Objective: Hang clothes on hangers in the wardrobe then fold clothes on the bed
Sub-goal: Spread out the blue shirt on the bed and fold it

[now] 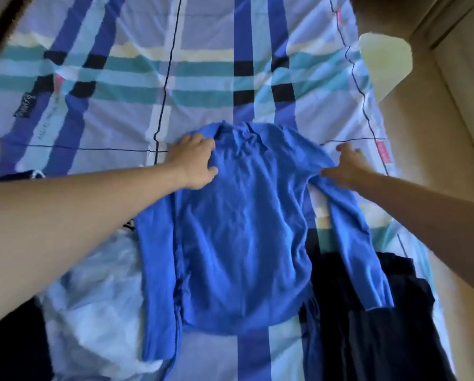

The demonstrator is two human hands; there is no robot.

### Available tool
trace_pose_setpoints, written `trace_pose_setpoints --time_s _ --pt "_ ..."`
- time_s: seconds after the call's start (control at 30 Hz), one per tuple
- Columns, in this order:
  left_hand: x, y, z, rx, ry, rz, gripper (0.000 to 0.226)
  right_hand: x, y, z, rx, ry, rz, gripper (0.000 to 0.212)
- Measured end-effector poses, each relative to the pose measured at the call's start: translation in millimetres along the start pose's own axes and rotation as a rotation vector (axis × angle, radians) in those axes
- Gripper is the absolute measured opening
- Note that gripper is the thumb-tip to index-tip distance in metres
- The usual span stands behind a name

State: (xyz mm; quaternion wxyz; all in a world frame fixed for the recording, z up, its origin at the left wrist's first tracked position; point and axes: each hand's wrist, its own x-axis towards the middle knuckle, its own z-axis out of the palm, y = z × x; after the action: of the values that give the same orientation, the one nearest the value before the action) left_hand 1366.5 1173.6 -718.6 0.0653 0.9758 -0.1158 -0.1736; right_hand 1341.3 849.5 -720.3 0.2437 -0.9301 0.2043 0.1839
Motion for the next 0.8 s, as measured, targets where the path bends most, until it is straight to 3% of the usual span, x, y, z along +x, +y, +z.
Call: trace_pose_setpoints --time_s 0.2,0.37,0.43,0.5,0.57,0.6,0.7,0.8 --pt "-15.4 45.5 97.5 -0.014 -0.208 0.084 0.065 -26.2 131.7 34.3 -0.201 -0.102 0.244 0.073" --pt "-3.8 66.5 111.5 0.003 -0.255 0.009 0.072 -23.3 158.7 33.4 -0.154 -0.24 0.235 0.031" --pt "-1.3 69.5 109.9 0.025 -0.275 -0.004 0.074 -12.7 145.6 17.6 0.002 -0.129 0.158 0.029" --pt "0.9 69.5 106.3 0.04 -0.308 -0.005 0.076 -4.2 126.3 -12.4 0.105 0.18 0.047 0.016" --pt "3.0 67.1 103.0 0.046 -0.346 -0.005 0.079 -5.1 104.8 -45.3 -0.028 0.45 -0.112 0.003" --pt "3.8 66.7 101.9 0.051 -0.362 -0.005 0.08 -7.5 97.4 -57.7 -0.116 0.526 -0.221 0.006" --pt "5.3 66.7 102.1 0.082 -0.395 -0.006 0.083 -10.7 100.8 -65.3 -0.353 0.469 -0.464 0.015" --pt "4.1 67.4 104.4 0.117 -0.417 -0.012 0.086 -12.3 132.5 -38.3 -0.609 0.208 -0.463 0.014"
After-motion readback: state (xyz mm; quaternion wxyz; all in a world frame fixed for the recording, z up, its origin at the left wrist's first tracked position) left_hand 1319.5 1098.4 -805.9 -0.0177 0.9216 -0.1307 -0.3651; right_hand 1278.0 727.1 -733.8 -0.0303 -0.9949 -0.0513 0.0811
